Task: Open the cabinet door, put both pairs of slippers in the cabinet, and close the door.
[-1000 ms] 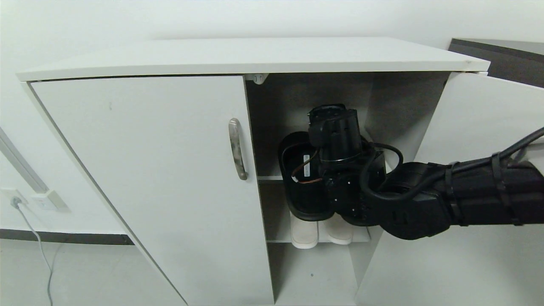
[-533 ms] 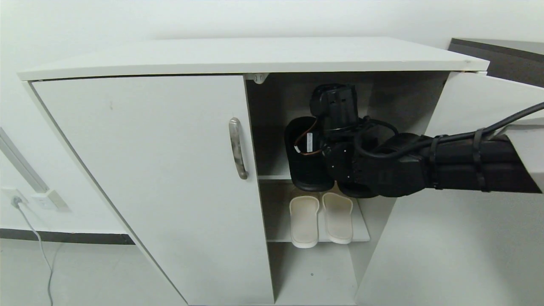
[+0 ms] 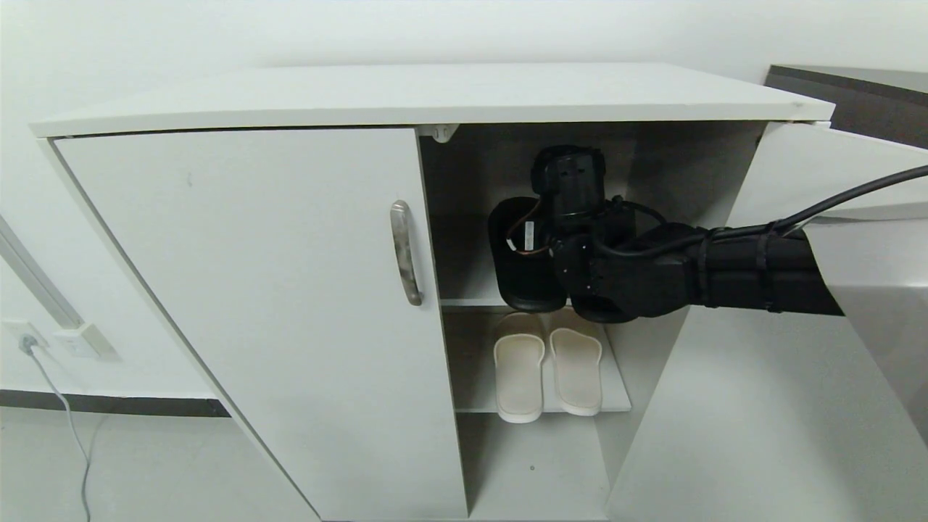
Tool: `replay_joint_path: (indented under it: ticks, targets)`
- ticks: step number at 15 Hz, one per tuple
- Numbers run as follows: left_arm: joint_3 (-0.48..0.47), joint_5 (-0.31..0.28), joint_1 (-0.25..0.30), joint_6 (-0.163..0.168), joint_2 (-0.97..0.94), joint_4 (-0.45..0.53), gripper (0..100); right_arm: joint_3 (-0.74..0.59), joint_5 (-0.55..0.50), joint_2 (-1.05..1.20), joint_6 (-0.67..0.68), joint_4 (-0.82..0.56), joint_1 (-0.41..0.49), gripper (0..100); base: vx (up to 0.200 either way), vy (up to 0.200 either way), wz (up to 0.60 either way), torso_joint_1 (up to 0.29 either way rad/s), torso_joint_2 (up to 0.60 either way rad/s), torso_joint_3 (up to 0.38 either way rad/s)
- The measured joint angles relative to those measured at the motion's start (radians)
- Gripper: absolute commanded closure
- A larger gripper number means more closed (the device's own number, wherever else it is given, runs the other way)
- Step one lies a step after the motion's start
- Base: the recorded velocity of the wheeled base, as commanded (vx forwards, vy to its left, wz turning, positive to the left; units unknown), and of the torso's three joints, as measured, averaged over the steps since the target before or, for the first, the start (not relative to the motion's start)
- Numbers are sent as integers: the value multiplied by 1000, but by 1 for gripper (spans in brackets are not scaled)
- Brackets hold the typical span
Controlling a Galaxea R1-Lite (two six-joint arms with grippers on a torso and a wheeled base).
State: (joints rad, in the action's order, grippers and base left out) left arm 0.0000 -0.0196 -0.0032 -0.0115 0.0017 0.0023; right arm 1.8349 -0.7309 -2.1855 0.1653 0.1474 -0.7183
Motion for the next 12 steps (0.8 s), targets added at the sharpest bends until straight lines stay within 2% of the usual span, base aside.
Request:
replay_joint_path:
  ticks: [12]
  targets:
    - [0, 0, 0, -2, 0, 0, 100, 19, 9, -35, -1, -4, 11, 100, 0, 0, 0, 0, 0, 0]
